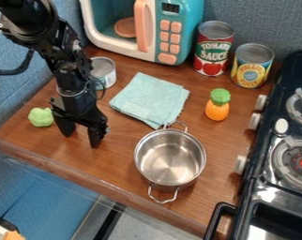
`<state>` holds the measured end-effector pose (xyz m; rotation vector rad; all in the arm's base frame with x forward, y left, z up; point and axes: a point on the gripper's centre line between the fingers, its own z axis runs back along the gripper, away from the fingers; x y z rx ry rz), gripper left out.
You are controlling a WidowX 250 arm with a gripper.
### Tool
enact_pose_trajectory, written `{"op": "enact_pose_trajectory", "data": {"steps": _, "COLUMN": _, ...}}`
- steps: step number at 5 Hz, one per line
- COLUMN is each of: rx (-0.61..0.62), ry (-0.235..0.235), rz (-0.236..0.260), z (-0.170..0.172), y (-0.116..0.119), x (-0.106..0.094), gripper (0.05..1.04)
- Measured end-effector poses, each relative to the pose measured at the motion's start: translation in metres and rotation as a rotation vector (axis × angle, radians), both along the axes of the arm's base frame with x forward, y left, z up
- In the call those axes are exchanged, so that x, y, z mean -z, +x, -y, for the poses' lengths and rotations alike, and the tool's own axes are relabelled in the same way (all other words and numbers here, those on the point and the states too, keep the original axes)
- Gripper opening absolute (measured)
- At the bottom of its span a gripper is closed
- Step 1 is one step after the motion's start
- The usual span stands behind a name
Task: Put green object over the towel
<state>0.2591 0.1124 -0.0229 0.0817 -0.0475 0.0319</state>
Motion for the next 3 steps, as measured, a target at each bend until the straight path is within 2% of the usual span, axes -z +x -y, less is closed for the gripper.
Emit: {"op": "enact_pose_trajectory", "data": {"steps": 3, "rx": 0.000, "ry": -0.035, "rz": -0.003, "z": -0.0039, "y": 0.0047, "x": -0.0047, "gripper": 1.001}}
